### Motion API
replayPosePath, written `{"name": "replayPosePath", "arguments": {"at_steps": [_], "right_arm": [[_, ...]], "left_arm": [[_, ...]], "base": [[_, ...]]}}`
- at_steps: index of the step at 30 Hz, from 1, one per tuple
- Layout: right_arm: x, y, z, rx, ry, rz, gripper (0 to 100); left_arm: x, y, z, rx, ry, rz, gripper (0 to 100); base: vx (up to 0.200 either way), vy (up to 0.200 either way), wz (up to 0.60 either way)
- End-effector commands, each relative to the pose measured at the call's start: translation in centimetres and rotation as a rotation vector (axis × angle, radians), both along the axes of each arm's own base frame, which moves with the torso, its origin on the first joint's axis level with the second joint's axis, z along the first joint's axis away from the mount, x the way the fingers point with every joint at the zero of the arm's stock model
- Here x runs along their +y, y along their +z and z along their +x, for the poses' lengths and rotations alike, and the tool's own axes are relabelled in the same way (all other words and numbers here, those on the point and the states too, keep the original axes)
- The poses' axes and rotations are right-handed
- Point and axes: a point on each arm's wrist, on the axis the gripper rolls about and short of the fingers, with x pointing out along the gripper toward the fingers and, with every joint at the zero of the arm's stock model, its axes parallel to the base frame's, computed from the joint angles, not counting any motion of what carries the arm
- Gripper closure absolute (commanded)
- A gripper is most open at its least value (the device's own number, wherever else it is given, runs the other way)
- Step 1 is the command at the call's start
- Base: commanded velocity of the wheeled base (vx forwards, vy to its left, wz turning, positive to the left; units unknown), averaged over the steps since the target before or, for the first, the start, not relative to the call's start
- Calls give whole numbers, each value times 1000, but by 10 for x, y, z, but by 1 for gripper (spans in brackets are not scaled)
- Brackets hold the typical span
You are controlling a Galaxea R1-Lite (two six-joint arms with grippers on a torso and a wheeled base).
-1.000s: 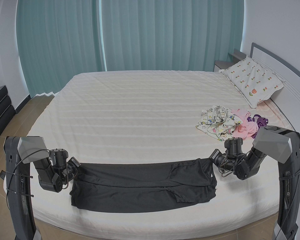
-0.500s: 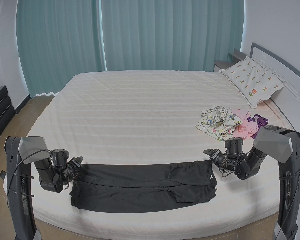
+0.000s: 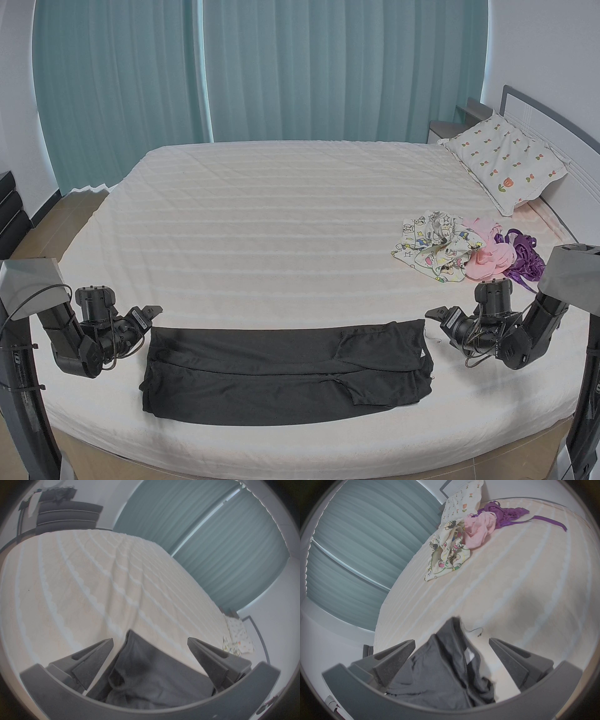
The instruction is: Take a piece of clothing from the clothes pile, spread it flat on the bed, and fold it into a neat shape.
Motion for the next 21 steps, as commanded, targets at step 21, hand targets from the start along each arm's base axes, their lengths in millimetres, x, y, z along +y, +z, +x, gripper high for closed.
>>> {"name": "replayPosePath", "arguments": {"at_steps": [21], "right_arm": [[1, -13, -69, -22, 4, 71, 0]], "left_arm": [[-9, -42, -22, 280, -316, 288, 0]], "base": [[0, 0, 0]]}}
